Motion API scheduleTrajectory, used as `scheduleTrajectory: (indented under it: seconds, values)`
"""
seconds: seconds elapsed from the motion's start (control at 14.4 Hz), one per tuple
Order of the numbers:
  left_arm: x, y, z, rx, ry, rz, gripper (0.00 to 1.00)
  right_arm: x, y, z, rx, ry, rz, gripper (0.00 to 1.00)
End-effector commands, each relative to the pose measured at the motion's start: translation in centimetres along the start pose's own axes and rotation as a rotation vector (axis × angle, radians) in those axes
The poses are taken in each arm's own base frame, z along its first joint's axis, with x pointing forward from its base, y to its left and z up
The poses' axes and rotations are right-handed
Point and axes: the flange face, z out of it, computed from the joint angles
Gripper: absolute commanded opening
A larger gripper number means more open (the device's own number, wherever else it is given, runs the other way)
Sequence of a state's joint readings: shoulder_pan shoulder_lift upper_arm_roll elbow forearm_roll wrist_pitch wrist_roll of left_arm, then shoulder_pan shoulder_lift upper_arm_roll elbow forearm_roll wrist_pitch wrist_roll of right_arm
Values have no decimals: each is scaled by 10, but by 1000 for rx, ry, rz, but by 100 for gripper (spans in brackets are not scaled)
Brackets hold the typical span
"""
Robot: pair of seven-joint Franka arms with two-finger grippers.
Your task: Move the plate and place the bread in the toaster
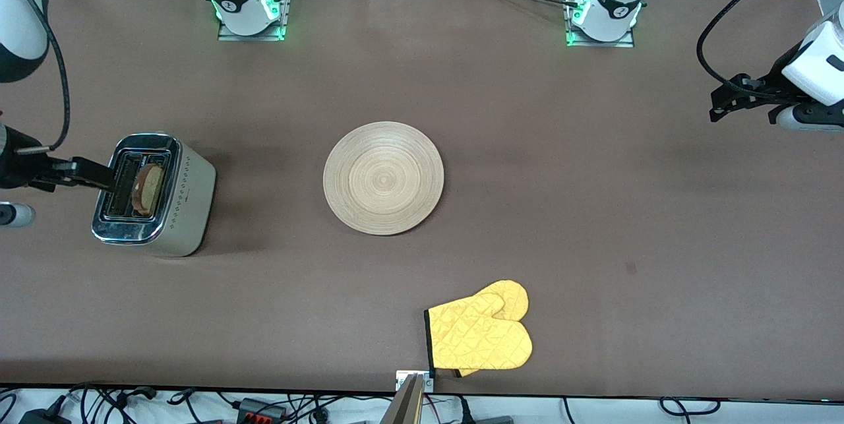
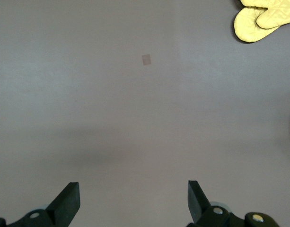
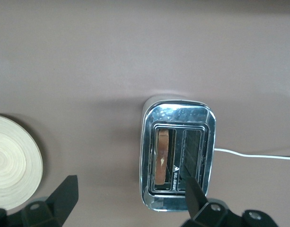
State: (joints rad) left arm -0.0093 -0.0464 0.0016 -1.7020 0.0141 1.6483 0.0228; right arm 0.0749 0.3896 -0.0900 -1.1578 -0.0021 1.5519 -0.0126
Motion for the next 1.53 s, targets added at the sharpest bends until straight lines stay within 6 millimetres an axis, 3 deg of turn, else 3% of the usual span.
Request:
scheduleTrajectory:
  seconds: [0.0, 0.21, 0.49, 0.76, 1.11, 1.25, 1.46]
  values:
    - [2, 0, -6, 6, -5, -9, 100, -36, 27, 6, 35, 65, 21, 100]
    - [2, 1, -6, 6, -5, -7, 100, -45, 41, 10, 68, 16, -9, 100]
    - [2, 1, -6, 8, -5, -7, 100, -54, 25, 2, 52, 9, -37, 100]
    - [2, 2, -6, 8, -5, -6, 100, -74, 23, 5, 49, -30, -28, 100]
    - [2, 2, -6, 8, -5, -6, 100, -74, 20, 3, 42, -23, -30, 100]
    - [2, 2, -6, 8, -5, -6, 100, -63, 20, 4, 8, 51, -43, 100]
    - [2, 2, -6, 8, -5, -6, 100, -57, 22, 16, 10, 27, -41, 100]
